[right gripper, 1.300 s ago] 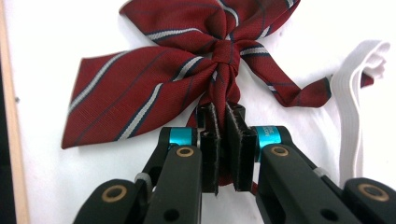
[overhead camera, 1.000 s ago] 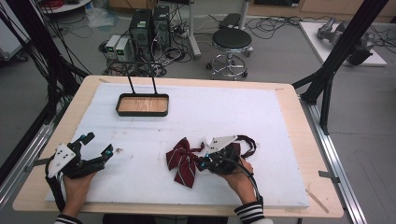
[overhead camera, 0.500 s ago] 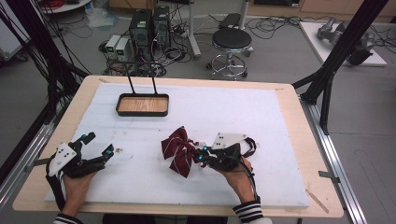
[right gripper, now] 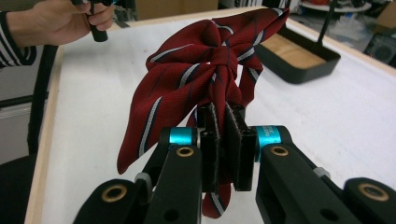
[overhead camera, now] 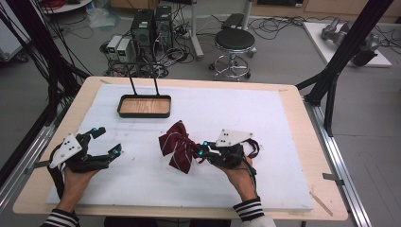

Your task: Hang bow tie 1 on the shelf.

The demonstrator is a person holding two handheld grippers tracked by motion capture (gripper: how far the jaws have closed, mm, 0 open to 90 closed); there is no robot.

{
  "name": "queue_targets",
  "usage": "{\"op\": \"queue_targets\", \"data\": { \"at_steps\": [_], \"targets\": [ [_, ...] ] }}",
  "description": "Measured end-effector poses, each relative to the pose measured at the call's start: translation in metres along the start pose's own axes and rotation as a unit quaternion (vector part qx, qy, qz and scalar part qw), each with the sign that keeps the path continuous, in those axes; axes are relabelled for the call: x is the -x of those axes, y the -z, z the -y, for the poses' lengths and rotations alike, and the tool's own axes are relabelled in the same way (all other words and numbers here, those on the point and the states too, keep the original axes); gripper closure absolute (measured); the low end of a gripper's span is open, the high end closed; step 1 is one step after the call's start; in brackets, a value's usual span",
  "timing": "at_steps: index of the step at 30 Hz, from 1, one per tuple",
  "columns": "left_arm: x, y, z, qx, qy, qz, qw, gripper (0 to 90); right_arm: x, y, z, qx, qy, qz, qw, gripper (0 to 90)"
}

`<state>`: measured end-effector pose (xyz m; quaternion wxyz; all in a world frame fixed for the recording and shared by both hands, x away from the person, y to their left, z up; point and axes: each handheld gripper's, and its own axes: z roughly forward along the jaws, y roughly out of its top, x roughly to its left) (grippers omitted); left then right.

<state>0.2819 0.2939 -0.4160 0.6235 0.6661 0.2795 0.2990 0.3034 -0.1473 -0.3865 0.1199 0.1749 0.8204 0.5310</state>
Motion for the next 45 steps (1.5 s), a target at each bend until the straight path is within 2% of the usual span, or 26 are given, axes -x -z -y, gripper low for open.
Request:
{"op": "queue_targets", "data": {
  "at_steps": [6, 7, 8, 12, 15, 16, 17, 18, 19, 20, 21, 22, 23, 24, 28, 31, 32, 37, 38, 39, 40, 41, 42, 45],
  "targets": [
    [0.001, -0.013, -0.023, -0.003, -0.009, 0.045, 0.999, 14.4, 0.001, -0.002, -0.013, 0.008, 0.006, -0.007, 0.9999, 84.8],
    [0.001, -0.013, -0.023, -0.003, -0.009, 0.045, 0.999, 14.4, 0.001, -0.003, -0.014, 0.009, 0.006, -0.009, 0.9999, 84.7],
    [0.001, -0.019, -0.03, -0.008, -0.014, 0.067, 0.9976, 14.4, 0.001, -0.003, -0.016, 0.009, 0.006, -0.011, 0.9999, 84.8],
    [0.001, -0.029, -0.039, -0.011, -0.016, 0.114, 0.9933, 14.4, 0.002, -0.005, -0.023, 0.01, 0.015, -0.016, 0.9997, 84.7],
    [0.002, -0.033, -0.041, -0.018, -0.02, 0.125, 0.9918, 14.4, 0.002, -0.006, -0.026, 0.012, 0.019, -0.017, 0.9996, 84.7],
    [0.002, -0.037, -0.044, -0.027, -0.021, 0.139, 0.9897, 14.4, 0.002, -0.006, -0.028, 0.011, 0.024, -0.019, 0.9995, 84.7],
    [0.002, -0.037, -0.044, -0.027, -0.021, 0.139, 0.9897, 14.4, 0.002, -0.007, -0.029, 0.011, 0.027, -0.02, 0.9994, 84.7],
    [0.002, -0.041, -0.046, -0.036, -0.023, 0.15, 0.9878, 14.4, 0.002, -0.007, -0.03, 0.01, 0.025, -0.022, 0.9994, 84.7],
    [0.002, -0.041, -0.046, -0.036, -0.023, 0.15, 0.9878, 14.4, 0.002, -0.008, -0.031, 0.009, 0.026, -0.023, 0.9993, 84.7],
    [0.002, -0.045, -0.049, -0.042, -0.023, 0.164, 0.9852, 14.4, 0.002, -0.008, -0.032, 0.009, 0.029, -0.021, 0.9993, 84.7],
    [0.002, -0.045, -0.049, -0.042, -0.023, 0.164, 0.9852, 14.4, 0.002, -0.008, -0.032, 0.009, 0.029, -0.021, 0.9993, 84.7],
    [0.002, -0.049, -0.051, -0.049, -0.025, 0.185, 0.9811, 14.4, 0.003, -0.009, -0.034, 0.005, 0.034, -0.024, 0.9991, 84.7],
    [0.002, -0.049, -0.051, -0.049, -0.025, 0.185, 0.9811, 14.4, 0.003, -0.009, -0.034, 0.005, 0.034, -0.024, 0.9991, 84.7],
    [0.003, -0.051, -0.052, -0.058, -0.032, 0.187, 0.9802, 14.4, 0.003, -0.01, -0.034, 0.006, 0.035, -0.025, 0.9991, 84.7],
    [0.005, -0.059, -0.057, -0.07, -0.038, 0.2, 0.9766, 14.4, 0.002, -0.012, -0.037, 0.005, 0.046, -0.032, 0.9984, 84.7],
    [0.007, -0.062, -0.059, -0.071, -0.038, 0.204, 0.9757, 14.4, 0.002, -0.013, -0.038, 0.005, 0.052, -0.034, 0.998, 84.6],
    [0.008, -0.066, -0.061, -0.081, -0.046, 0.209, 0.9734, 14.4, 0.001, -0.013, -0.039, 0.002, 0.053, -0.036, 0.9979, 84.7],
    [0.012, -0.073, -0.067, -0.084, -0.05, 0.218, 0.971, 14.4, 0.0, -0.017, -0.042, 0.002, 0.061, -0.044, 0.9971, 84.7],
    [0.015, -0.077, -0.07, -0.087, -0.051, 0.226, 0.9689, 14.4, -0.001, -0.019, -0.043, 0.0, 0.064, -0.046, 0.9969, 84.7],
    [0.015, -0.077, -0.07, -0.087, -0.051, 0.226, 0.9689, 14.4, -0.001, -0.019, -0.043, 0.0, 0.064, -0.046, 0.9969, 84.7],
    [0.018, -0.082, -0.072, -0.09, -0.057, 0.235, 0.966, 14.4, -0.003, -0.021, -0.046, 0.0, 0.067, -0.05, 0.9964, 84.6],
    [0.018, -0.082, -0.072, -0.09, -0.057, 0.235, 0.966, 14.4, -0.003, -0.022, -0.046, 0.0, 0.07, -0.053, 0.9961, 84.6],
    [0.022, -0.087, -0.074, -0.092, -0.067, 0.239, 0.9644, 14.4, -0.004, -0.022, -0.047, -0.002, 0.071, -0.053, 0.996, 84.6],
    [0.024, -0.089, -0.075, -0.094, -0.065, 0.244, 0.9632, 14.4, -0.005, -0.025, -0.051, 0.0, 0.083, -0.055, 0.995, 84.6]
  ]
}}
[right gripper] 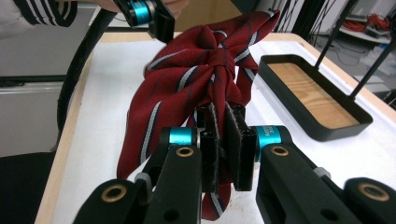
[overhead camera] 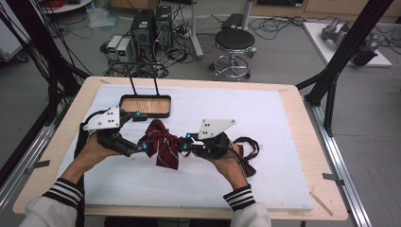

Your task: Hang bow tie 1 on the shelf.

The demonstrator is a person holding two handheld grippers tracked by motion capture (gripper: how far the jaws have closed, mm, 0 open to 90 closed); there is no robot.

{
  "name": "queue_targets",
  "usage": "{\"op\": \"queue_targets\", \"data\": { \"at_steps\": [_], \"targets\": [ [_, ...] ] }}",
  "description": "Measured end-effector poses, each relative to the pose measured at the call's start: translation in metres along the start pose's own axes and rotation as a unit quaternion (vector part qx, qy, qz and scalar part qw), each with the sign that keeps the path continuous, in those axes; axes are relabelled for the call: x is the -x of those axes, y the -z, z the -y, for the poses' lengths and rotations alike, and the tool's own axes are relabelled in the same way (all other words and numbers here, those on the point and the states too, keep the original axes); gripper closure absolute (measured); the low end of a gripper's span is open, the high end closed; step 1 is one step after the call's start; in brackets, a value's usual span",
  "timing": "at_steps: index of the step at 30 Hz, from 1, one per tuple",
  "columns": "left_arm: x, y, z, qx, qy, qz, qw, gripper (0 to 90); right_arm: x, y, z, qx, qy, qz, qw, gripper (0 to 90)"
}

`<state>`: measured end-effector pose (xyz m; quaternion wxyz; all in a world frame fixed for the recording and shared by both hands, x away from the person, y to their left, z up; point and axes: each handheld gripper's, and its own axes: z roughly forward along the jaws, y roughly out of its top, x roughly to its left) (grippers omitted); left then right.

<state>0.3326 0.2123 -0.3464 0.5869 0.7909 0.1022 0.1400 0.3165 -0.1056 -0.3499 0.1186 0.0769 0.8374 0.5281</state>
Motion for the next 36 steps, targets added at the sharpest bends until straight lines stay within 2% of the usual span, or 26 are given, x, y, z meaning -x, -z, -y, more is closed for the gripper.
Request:
{"op": "queue_targets", "data": {
  "at_steps": [11, 16, 24, 26, 28, 30, 34, 35, 36],
  "targets": [
    [0.003, -0.014, -0.008, -0.02, -0.009, 0.032, 0.9992, 14.4, -0.003, -0.003, -0.002, -0.004, -0.002, -0.01, 0.9999, 84.5],
    [0.004, -0.017, -0.009, -0.025, -0.007, 0.033, 0.9991, 14.6, -0.002, -0.005, -0.004, -0.001, -0.001, -0.007, 1.0, 84.5],
    [0.005, -0.022, -0.007, -0.048, -0.01, 0.044, 0.9978, 25.1, -0.002, -0.008, -0.005, 0.0, -0.006, -0.001, 1.0, 84.5],
    [0.006, -0.023, -0.006, -0.052, -0.011, 0.05, 0.9973, 29.5, -0.001, -0.007, -0.005, 0.001, -0.004, 0.001, 1.0, 84.5],
    [0.006, -0.024, -0.005, -0.059, -0.016, 0.054, 0.9967, 41.7, -0.001, -0.007, -0.005, 0.003, -0.007, 0.004, 1.0, 84.5],
    [0.007, -0.025, -0.003, -0.06, -0.014, 0.055, 0.9966, 46.4, -0.001, -0.006, -0.005, 0.004, -0.007, 0.004, 1.0, 84.5],
    [0.008, -0.024, -0.002, -0.064, -0.019, 0.054, 0.9963, 64.4, 0.0, -0.006, -0.005, 0.004, -0.009, 0.005, 0.9999, 84.5],
    [0.009, -0.025, -0.002, -0.06, -0.008, 0.058, 0.9965, 69.7, 0.0, -0.007, -0.005, 0.005, -0.011, 0.006, 0.9999, 84.5],
    [0.009, -0.025, -0.002, -0.06, -0.008, 0.058, 0.9965, 72.8, 0.0, -0.007, -0.005, 0.006, -0.012, 0.008, 0.9999, 84.5]
  ]
}}
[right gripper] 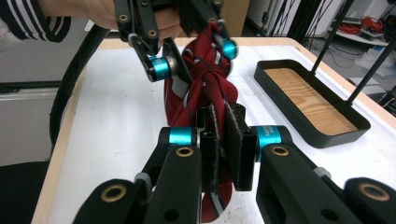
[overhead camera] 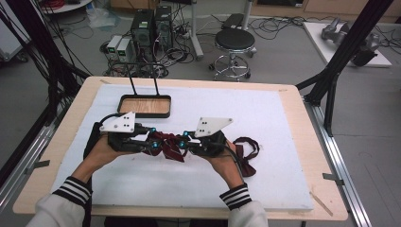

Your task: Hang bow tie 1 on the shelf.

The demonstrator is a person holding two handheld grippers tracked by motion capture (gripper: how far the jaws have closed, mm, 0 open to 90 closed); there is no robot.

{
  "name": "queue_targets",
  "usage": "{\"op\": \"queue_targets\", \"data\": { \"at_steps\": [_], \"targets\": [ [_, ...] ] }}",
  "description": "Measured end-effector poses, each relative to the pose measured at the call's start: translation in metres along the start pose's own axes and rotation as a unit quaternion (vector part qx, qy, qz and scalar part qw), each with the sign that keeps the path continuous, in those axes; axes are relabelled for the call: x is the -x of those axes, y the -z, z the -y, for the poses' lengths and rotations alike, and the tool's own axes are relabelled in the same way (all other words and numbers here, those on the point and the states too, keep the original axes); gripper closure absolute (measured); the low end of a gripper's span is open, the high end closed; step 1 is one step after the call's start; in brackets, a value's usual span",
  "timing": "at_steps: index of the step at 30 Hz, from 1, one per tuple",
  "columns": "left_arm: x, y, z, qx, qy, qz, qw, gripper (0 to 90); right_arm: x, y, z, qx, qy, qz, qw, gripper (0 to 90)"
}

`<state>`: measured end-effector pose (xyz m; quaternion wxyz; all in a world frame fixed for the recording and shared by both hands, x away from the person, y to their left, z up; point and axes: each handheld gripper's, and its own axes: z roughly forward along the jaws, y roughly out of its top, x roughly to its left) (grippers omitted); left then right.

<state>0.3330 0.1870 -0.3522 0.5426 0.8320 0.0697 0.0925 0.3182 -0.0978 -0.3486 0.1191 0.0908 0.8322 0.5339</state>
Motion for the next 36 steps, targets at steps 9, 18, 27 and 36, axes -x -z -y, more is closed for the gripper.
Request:
{"op": "queue_targets", "data": {
  "at_steps": [9, 18, 27, 36],
  "targets": [
    [-0.001, 0.002, -0.001, -0.004, 0.032, 0.009, 0.9994, 79.1, 0.002, -0.002, 0.001, 0.011, -0.009, -0.003, 0.9999, 84.5],
    [-0.001, 0.003, -0.001, 0.0, 0.033, 0.002, 0.9995, 79.7, 0.002, -0.003, 0.001, 0.012, -0.011, -0.002, 0.9999, 77.1],
    [-0.001, 0.007, -0.001, 0.007, 0.035, -0.014, 0.9993, 79.6, -0.002, -0.007, 0.002, 0.022, -0.036, 0.041, 0.9983, 15.4],
    [-0.003, 0.015, -0.001, 0.019, 0.037, -0.033, 0.9986, 79.6, -0.003, 0.012, 0.004, 0.038, -0.042, 0.069, 0.9961, 10.8]
  ]
}}
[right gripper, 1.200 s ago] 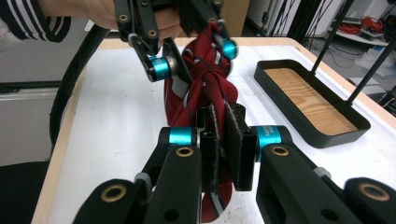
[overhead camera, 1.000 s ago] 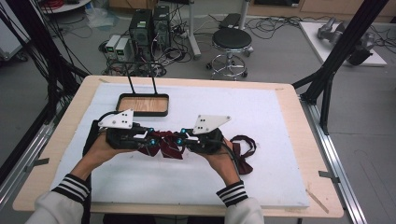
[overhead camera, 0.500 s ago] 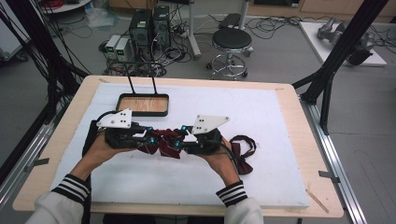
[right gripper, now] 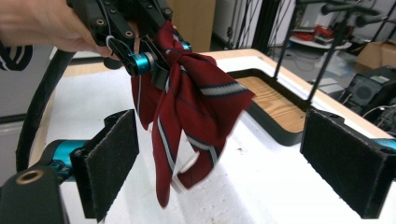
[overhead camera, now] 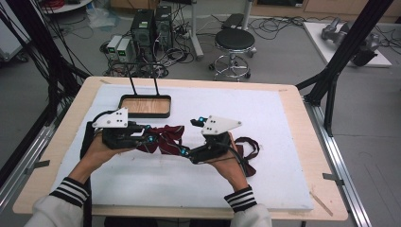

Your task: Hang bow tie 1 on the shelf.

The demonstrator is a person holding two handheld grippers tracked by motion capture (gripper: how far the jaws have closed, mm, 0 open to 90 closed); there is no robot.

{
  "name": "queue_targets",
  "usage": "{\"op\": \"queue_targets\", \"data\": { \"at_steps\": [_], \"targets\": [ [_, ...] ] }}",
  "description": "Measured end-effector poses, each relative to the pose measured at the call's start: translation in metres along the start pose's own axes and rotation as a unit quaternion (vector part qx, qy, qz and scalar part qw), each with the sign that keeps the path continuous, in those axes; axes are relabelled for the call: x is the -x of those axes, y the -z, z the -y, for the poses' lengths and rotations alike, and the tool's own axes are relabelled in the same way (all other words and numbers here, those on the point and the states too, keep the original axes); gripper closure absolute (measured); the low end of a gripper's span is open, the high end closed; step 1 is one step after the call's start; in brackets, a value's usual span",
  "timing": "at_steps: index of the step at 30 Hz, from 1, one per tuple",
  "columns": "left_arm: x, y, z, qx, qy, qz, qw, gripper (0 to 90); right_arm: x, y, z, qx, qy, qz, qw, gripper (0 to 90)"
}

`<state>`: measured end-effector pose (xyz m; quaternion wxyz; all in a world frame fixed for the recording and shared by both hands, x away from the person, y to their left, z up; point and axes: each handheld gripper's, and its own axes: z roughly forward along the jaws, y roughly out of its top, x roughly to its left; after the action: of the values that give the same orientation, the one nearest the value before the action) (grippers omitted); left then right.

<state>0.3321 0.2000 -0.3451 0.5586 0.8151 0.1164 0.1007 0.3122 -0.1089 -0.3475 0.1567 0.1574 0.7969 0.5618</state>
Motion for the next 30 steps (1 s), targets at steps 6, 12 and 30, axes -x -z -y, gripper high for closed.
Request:
{"op": "queue_targets", "data": {
  "at_steps": [6, 12, 30],
  "targets": [
    [-0.001, 0.005, 0.0, 0.008, 0.002, -0.008, 0.9999, 79.5, 0.002, 0.02, 0.006, 0.024, -0.004, 0.024, 0.9994, 10.7],
    [-0.004, 0.013, -0.001, 0.019, 0.006, -0.022, 0.9996, 79.5, 0.002, 0.039, 0.019, 0.032, -0.012, 0.044, 0.9984, 10.7],
    [-0.018, 0.034, -0.003, 0.039, 0.016, -0.077, 0.9962, 79.5, 0.008, 0.089, 0.053, 0.095, -0.042, 0.11, 0.9884, 10.7]
  ]
}}
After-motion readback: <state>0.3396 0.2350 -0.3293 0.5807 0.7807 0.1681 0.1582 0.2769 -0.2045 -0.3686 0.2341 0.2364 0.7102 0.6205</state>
